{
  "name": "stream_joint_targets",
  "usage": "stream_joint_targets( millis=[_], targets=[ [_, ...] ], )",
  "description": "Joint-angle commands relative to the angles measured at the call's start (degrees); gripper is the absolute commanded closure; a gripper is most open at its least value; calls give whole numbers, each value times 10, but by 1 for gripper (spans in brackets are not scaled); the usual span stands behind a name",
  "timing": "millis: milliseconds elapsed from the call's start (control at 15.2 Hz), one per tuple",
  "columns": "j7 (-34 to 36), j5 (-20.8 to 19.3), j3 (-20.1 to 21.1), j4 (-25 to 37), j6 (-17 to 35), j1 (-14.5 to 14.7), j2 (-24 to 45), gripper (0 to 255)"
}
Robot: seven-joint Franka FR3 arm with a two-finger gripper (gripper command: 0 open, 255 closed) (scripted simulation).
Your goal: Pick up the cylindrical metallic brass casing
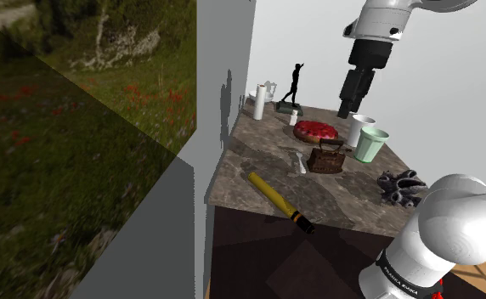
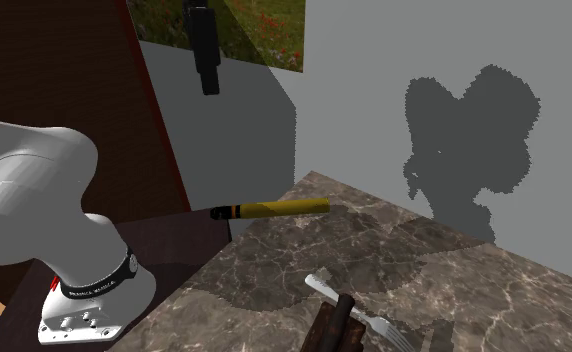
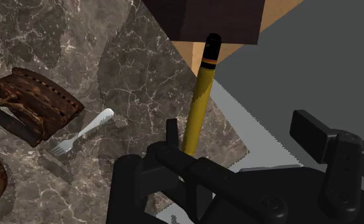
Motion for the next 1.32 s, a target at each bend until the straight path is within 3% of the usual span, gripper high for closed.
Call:
stream_joint_targets(
  millis=[0, 660, 1254],
  targets=[
    [0, 0, 0, 0, 0, 0, 0, 0],
    [41, 43, 23, -162, 208, -7, 41, 0],
    [64, 94, 46, -243, 425, -2, 171, 0]
  ],
)
